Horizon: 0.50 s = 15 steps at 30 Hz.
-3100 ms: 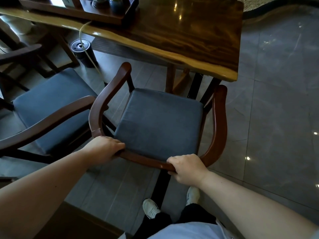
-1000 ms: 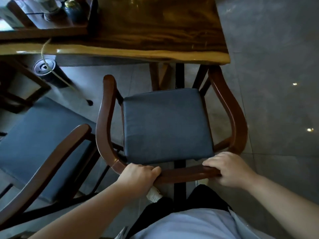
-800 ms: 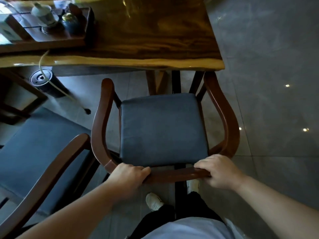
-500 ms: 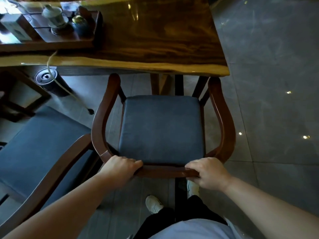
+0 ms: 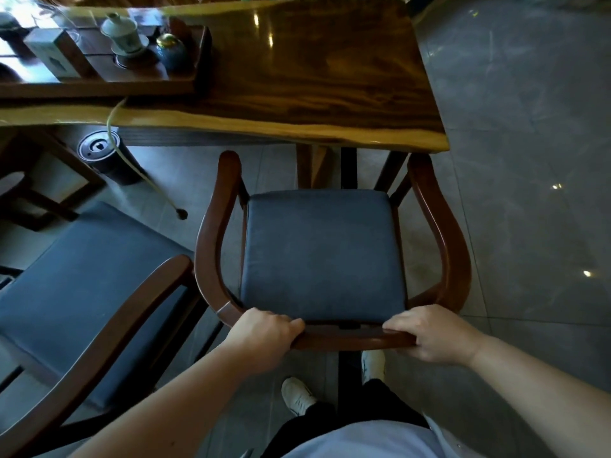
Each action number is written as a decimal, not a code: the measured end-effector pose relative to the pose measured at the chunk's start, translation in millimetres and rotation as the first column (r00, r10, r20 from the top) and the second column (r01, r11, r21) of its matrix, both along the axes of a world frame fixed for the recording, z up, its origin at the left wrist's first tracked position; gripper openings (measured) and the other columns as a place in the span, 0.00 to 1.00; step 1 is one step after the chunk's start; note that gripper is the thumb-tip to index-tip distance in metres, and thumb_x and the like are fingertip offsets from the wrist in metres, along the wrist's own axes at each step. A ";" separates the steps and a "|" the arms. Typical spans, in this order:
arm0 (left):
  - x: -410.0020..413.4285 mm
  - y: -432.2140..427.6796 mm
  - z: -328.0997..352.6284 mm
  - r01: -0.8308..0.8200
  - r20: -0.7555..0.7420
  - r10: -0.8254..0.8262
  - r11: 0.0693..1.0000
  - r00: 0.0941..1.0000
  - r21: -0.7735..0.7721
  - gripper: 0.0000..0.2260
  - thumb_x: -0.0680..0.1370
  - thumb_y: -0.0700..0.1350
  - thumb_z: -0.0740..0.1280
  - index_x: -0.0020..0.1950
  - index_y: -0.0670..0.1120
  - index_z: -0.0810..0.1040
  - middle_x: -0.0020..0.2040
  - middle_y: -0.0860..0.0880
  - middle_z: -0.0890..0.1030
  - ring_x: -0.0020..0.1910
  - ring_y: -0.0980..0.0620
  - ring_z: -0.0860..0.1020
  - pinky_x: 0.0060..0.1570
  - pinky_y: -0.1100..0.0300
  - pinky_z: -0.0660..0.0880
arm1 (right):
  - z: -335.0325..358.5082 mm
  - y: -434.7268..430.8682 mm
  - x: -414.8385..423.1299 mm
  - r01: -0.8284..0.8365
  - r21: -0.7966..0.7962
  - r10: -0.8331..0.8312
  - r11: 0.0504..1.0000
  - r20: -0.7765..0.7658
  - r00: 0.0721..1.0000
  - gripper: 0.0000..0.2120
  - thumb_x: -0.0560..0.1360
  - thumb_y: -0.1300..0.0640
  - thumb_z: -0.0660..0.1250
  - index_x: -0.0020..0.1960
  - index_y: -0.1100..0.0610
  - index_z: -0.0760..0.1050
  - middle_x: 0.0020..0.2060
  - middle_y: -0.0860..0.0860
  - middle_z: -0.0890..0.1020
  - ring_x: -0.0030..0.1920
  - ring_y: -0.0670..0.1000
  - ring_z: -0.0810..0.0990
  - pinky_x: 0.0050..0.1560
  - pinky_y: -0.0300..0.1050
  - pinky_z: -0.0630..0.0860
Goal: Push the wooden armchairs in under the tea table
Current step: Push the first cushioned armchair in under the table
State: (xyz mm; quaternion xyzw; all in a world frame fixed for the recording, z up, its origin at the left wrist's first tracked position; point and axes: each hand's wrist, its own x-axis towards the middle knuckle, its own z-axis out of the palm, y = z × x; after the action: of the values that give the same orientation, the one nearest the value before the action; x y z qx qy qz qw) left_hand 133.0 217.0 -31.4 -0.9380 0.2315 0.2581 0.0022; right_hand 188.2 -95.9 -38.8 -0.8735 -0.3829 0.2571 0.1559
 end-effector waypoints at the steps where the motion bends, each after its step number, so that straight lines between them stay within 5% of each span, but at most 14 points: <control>1: -3.3 -0.6 -0.7 -0.013 0.000 0.013 1.000 1.000 -0.005 0.10 0.79 0.45 0.59 0.60 0.51 0.70 0.52 0.50 0.80 0.49 0.45 0.79 0.40 0.53 0.71 | -0.4 0.0 -3.0 0.007 -0.009 -0.007 1.000 -0.006 1.000 0.18 0.73 0.41 0.60 0.55 0.48 0.80 0.49 0.42 0.84 0.48 0.43 0.81 0.47 0.44 0.80; 4: -9.1 -0.3 -0.5 -0.072 -0.004 0.072 0.997 0.997 -0.037 0.13 0.78 0.49 0.61 0.62 0.52 0.68 0.53 0.50 0.79 0.50 0.46 0.78 0.47 0.48 0.76 | 4.7 2.6 -5.4 0.046 -0.052 -0.048 0.998 -0.040 0.998 0.15 0.73 0.39 0.64 0.55 0.44 0.78 0.48 0.40 0.81 0.48 0.41 0.79 0.46 0.44 0.79; 9: -16.1 3.9 21.1 -0.192 -0.058 0.186 0.973 0.981 -0.127 0.40 0.70 0.76 0.52 0.73 0.51 0.63 0.69 0.50 0.73 0.68 0.48 0.70 0.69 0.50 0.64 | 18.4 26.1 10.7 -0.014 -0.084 0.001 0.996 -0.152 0.988 0.42 0.67 0.23 0.56 0.75 0.44 0.61 0.71 0.42 0.68 0.70 0.42 0.66 0.67 0.44 0.67; 11: -20.4 9.8 33.3 -0.268 0.002 0.272 0.949 0.962 -0.167 0.42 0.68 0.76 0.50 0.73 0.50 0.64 0.70 0.49 0.72 0.69 0.48 0.69 0.68 0.52 0.64 | 23.5 48.0 19.7 -0.056 -0.033 0.050 0.998 -0.137 0.989 0.42 0.68 0.24 0.54 0.76 0.44 0.60 0.74 0.44 0.65 0.73 0.43 0.61 0.70 0.46 0.64; 15: -30.1 21.1 43.5 -0.441 0.149 0.474 0.873 0.868 -0.208 0.31 0.75 0.64 0.62 0.72 0.48 0.66 0.70 0.47 0.73 0.69 0.46 0.69 0.67 0.50 0.67 | 29.3 92.9 38.3 -0.187 0.030 0.187 0.982 -0.002 0.982 0.34 0.75 0.32 0.60 0.76 0.47 0.61 0.75 0.46 0.65 0.73 0.46 0.61 0.70 0.46 0.64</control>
State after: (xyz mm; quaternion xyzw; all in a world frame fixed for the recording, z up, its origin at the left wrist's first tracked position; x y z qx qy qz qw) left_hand 102.9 238.2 12.0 -0.9835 0.0213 0.1376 -0.1152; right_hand 226.5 -3.0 -9.5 -0.8308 -0.4665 0.2667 0.1450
